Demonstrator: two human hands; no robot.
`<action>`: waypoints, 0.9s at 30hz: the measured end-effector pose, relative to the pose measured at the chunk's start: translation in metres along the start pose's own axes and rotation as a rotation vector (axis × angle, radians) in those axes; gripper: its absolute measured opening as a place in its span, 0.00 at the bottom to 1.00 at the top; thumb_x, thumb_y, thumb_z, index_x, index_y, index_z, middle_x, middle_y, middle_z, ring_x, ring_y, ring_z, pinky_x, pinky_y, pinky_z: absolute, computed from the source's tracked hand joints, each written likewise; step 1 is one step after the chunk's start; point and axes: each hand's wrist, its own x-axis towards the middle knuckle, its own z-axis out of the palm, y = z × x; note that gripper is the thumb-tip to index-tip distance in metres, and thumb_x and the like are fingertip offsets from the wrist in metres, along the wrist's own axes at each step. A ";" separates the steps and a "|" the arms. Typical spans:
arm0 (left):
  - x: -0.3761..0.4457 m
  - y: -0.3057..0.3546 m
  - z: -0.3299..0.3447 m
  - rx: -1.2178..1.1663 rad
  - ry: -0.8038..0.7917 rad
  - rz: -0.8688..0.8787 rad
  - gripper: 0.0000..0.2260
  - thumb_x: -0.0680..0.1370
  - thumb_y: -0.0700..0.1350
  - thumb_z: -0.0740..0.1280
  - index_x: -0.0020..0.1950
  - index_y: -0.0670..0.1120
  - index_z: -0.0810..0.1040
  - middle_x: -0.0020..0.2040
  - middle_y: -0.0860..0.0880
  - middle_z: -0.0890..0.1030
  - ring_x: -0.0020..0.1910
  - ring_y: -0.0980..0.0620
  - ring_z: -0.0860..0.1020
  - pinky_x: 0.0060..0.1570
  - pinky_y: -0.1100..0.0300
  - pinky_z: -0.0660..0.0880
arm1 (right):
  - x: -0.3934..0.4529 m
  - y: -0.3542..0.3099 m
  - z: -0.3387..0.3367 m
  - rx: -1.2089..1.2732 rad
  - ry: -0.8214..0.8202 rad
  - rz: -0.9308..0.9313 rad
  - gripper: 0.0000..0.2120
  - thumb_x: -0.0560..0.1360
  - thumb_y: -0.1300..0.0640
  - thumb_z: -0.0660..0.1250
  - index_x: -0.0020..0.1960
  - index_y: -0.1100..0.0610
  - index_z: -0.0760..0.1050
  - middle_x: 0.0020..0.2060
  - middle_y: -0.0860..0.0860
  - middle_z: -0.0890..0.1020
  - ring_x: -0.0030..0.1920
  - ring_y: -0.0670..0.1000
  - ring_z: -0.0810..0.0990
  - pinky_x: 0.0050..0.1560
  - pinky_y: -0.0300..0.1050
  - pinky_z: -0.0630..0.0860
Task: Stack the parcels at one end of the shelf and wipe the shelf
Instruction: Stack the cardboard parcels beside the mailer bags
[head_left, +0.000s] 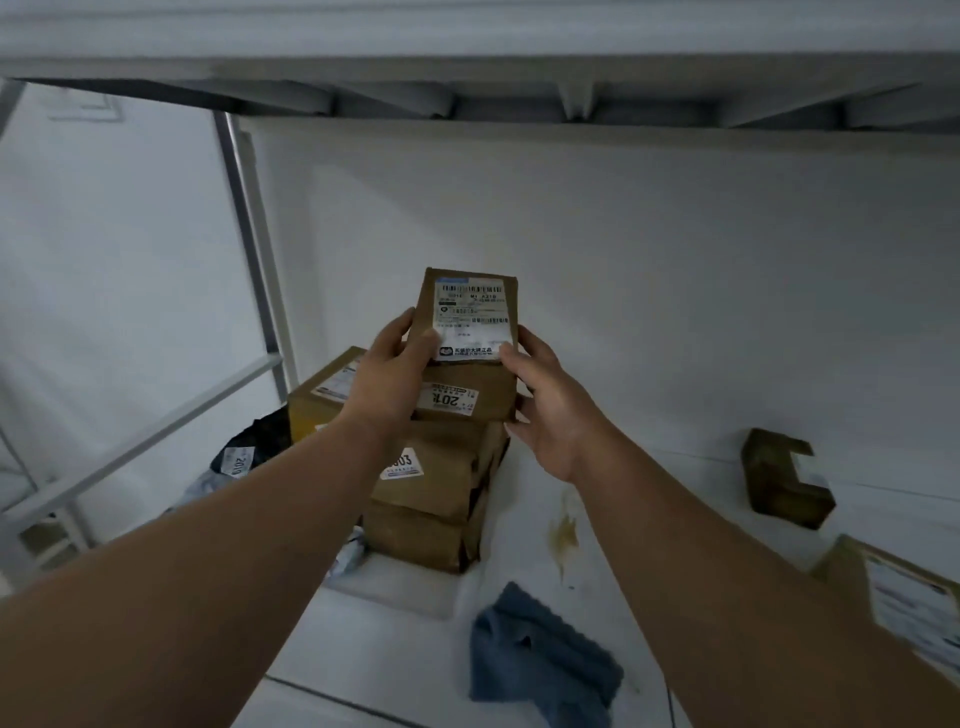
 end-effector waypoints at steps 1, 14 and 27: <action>0.005 0.002 -0.012 0.020 0.012 0.007 0.18 0.77 0.51 0.66 0.68 0.57 0.72 0.55 0.50 0.82 0.50 0.48 0.83 0.48 0.48 0.82 | 0.004 0.003 0.013 -0.014 -0.006 -0.006 0.22 0.80 0.50 0.64 0.72 0.44 0.65 0.55 0.45 0.81 0.53 0.48 0.81 0.46 0.43 0.79; 0.063 0.009 -0.128 0.067 0.060 -0.047 0.14 0.80 0.53 0.63 0.64 0.51 0.73 0.53 0.49 0.82 0.48 0.48 0.83 0.40 0.55 0.80 | 0.073 0.035 0.133 -0.302 0.120 -0.066 0.26 0.76 0.39 0.64 0.71 0.42 0.63 0.63 0.51 0.78 0.56 0.50 0.80 0.55 0.47 0.78; 0.102 -0.020 -0.147 0.283 0.027 -0.048 0.23 0.82 0.50 0.58 0.77 0.57 0.59 0.63 0.50 0.76 0.52 0.51 0.80 0.51 0.53 0.80 | 0.111 0.053 0.155 -0.794 0.171 -0.035 0.23 0.78 0.48 0.61 0.72 0.48 0.62 0.59 0.51 0.80 0.56 0.54 0.80 0.58 0.57 0.77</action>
